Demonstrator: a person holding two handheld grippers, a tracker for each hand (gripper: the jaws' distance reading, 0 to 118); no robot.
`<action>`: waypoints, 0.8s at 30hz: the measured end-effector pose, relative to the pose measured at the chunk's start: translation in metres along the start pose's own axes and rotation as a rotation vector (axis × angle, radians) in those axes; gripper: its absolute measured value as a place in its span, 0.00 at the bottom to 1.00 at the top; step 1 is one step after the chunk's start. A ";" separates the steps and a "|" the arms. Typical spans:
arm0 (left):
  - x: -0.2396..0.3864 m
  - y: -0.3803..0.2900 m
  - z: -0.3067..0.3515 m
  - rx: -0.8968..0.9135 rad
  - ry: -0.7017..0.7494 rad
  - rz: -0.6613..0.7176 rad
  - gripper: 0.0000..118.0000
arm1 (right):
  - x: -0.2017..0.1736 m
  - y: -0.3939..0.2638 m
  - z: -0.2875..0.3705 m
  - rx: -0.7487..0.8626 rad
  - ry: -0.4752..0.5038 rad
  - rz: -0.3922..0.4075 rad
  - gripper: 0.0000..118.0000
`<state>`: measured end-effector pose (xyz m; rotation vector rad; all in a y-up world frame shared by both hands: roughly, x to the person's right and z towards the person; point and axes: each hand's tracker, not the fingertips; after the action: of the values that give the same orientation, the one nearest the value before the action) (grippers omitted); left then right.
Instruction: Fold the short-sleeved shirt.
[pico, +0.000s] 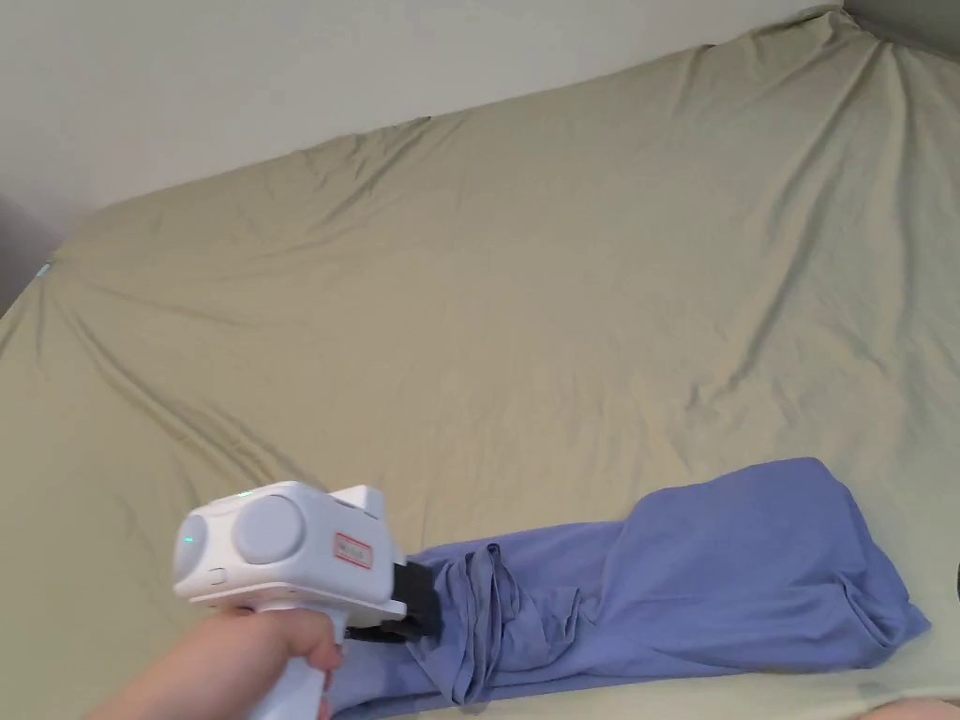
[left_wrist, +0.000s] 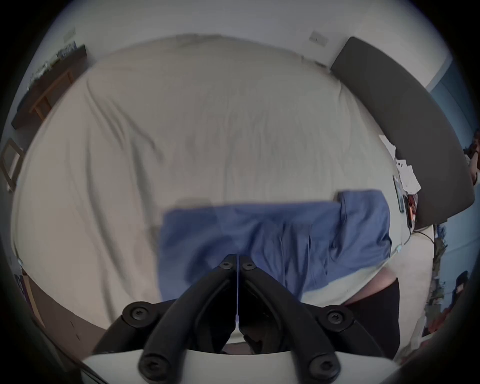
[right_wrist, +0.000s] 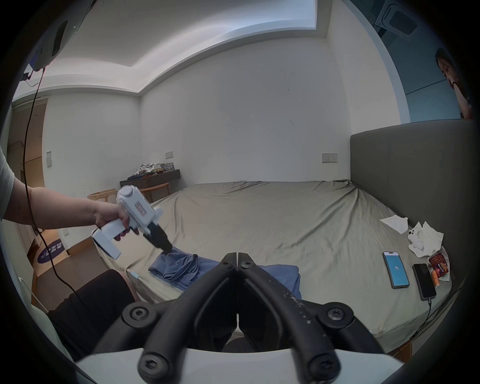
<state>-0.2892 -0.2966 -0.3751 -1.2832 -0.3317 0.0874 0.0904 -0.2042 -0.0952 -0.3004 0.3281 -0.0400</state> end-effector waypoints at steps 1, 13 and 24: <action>0.014 0.000 -0.011 0.000 0.008 -0.016 0.00 | -0.002 0.001 0.000 -0.005 -0.001 -0.001 0.02; 0.028 0.011 0.039 0.109 -0.392 -0.027 0.00 | 0.009 -0.010 0.020 0.004 -0.009 0.004 0.02; -0.209 -0.035 0.041 0.120 -0.403 0.307 0.30 | 0.057 -0.054 0.031 -0.013 0.042 -0.026 0.02</action>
<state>-0.5040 -0.3210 -0.3724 -1.1844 -0.4633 0.6238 0.1549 -0.2518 -0.0694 -0.3170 0.3659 -0.0698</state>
